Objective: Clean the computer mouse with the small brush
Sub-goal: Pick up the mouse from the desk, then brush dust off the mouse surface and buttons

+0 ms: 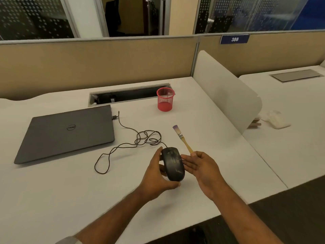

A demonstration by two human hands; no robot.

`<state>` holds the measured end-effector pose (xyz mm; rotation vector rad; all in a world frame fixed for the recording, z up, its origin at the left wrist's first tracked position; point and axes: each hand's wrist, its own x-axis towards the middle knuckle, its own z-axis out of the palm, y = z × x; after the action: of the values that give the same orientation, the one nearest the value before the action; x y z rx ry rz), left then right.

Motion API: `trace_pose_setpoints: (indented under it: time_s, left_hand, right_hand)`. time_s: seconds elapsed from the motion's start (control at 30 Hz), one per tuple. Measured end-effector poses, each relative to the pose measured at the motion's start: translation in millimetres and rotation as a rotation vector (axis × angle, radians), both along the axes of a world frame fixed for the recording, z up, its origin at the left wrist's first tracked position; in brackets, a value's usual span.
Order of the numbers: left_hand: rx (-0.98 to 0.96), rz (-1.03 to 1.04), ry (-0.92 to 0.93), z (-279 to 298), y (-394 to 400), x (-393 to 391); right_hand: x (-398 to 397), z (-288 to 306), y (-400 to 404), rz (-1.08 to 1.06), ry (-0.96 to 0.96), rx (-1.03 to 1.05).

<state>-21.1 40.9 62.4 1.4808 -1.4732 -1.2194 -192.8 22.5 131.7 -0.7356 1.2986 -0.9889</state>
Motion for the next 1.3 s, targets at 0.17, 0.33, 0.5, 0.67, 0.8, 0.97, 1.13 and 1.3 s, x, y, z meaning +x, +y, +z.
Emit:
trace_pose_setpoints:
  time_s: [0.17,0.33,0.5,0.67,0.8,0.97,1.13,1.3]
  left_hand:
    - [0.0,-0.042,0.058,7,25,8]
    - [0.038,-0.079,0.133,14,47,11]
    - [0.077,-0.063,0.205,18,66,-1]
    - [0.102,-0.002,0.254,22,88,-28]
    - [0.091,0.059,0.255,25,106,-54]
    - [0.105,0.09,0.29,23,134,-85]
    - [0.141,0.12,0.366,22,157,-106]
    - [0.154,0.122,0.422,25,179,-116]
  right_hand:
    - [10,6,30,-0.051,-0.011,-0.006]
    - [9,13,52,-0.035,-0.004,-0.016]
    - [-6,17,65,0.003,0.018,-0.027]
    - [-31,20,75,0.053,0.004,-0.019]
    - [-57,17,86,0.114,0.023,-0.024]
    - [-85,8,102,0.182,0.079,-0.009]
    - [-107,7,120,0.235,0.115,-0.042]
    - [-121,11,141,0.259,0.155,-0.074]
